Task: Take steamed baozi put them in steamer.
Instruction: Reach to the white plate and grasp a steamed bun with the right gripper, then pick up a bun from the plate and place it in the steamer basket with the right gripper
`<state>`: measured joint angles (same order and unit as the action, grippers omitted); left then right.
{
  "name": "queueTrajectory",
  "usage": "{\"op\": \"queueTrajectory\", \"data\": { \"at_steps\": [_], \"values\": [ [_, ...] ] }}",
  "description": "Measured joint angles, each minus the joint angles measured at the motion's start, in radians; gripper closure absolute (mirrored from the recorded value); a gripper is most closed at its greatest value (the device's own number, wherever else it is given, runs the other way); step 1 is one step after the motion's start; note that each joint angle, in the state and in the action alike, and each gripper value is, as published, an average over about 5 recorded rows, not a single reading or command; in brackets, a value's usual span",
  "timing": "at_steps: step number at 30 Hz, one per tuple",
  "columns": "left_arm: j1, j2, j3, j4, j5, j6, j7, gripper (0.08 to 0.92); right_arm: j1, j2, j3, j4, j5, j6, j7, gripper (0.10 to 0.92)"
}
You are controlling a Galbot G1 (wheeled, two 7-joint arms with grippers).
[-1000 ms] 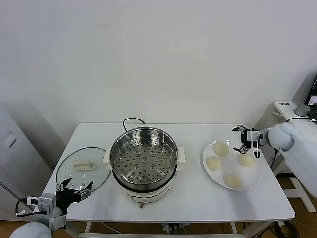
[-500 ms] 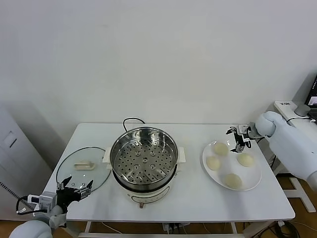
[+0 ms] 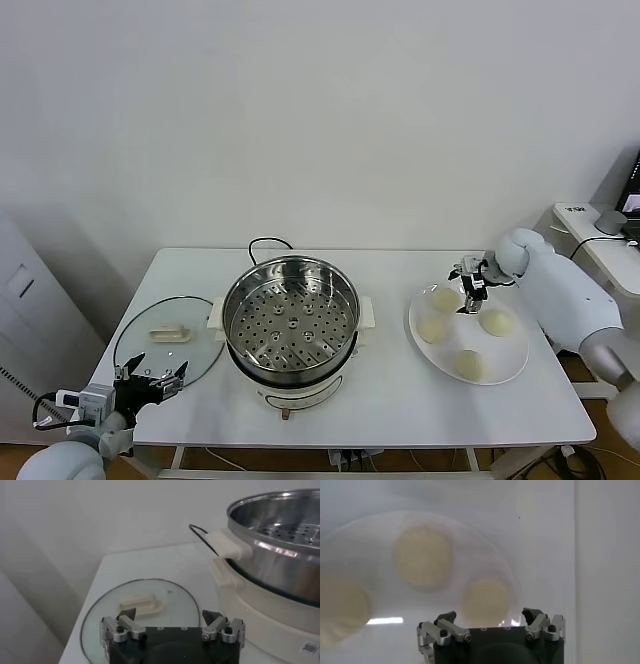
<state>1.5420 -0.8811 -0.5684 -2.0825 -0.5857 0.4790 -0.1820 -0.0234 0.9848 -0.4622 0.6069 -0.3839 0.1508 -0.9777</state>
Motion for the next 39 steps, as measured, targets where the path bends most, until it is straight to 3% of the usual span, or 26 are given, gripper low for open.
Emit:
{"op": "queueTrajectory", "data": {
  "at_steps": [20,27,39],
  "values": [
    [0.005,-0.002,0.005,-0.014,-0.001,-0.003,0.0,0.177,-0.01,0.054,0.068,-0.071,-0.045,-0.004,-0.002,0.589],
    [0.006,-0.007,0.005,-0.023,-0.001,0.0,-0.002,0.177,0.015,0.014,0.015,-0.003,0.009,-0.024,-0.02,0.601],
    [0.018,-0.007,0.005,-0.038,0.003,0.002,-0.004,0.177,0.247,-0.105,-0.276,0.295,0.266,0.024,-0.091,0.597]
  ]
}}
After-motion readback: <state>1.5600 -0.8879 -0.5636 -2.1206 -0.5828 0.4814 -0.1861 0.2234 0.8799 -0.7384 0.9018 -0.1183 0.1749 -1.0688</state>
